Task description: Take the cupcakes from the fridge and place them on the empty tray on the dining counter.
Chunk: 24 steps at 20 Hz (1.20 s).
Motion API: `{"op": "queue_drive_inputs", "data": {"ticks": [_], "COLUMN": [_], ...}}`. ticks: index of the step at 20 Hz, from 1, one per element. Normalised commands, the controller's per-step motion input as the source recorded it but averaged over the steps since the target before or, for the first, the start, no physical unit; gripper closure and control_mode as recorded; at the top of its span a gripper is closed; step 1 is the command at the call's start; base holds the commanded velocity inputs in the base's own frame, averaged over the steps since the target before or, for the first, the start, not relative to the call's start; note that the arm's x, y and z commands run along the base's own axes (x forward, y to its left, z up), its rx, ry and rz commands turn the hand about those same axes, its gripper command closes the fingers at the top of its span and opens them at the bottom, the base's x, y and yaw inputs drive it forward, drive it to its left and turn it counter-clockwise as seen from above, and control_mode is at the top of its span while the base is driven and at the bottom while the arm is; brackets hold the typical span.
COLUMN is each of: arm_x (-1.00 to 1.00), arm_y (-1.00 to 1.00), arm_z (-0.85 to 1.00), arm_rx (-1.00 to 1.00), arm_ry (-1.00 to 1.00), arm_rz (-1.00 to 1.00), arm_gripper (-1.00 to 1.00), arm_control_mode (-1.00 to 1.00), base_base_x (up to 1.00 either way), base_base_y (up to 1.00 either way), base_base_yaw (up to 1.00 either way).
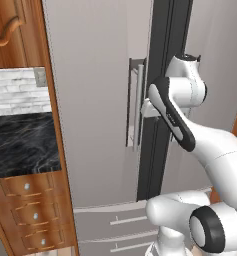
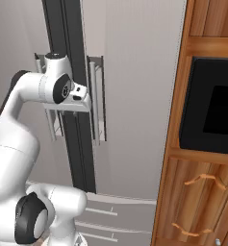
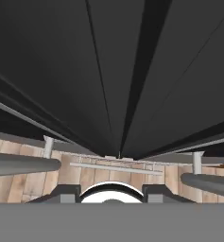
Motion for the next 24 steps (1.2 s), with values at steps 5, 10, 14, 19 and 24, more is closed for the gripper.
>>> {"op": "queue_drive_inputs", "data": {"ticks": [5,10,14,19,24], "arm_x": [-0.38,-0.69,-0.73,-0.5,-0.08], "arm_y": [0.0,0.0,-0.01,-0.04,0.0], "arm_z": [0.0,-0.01,-0.26,-0.32,-0.16], "arm_rx": [0.0,-0.01,0.0,0.0,0.0], "arm_ry": [-0.1,-0.24,-0.25,-0.16,-0.07], "arm_rz": [0.0,0.0,0.0,0.0,-0.08], "arm_gripper": [-1.0,-1.0,-1.0,-1.0,-1.0], "arm_control_mode": [-1.0,-1.0,-1.0,-1.0,-1.0], "base_base_x": [0.0,0.0,0.0,0.0,0.0], "base_base_y": [0.0,0.0,0.0,0.0,0.0], "base_base_yaw": [0.0,0.0,0.0,0.0,0.0]}}
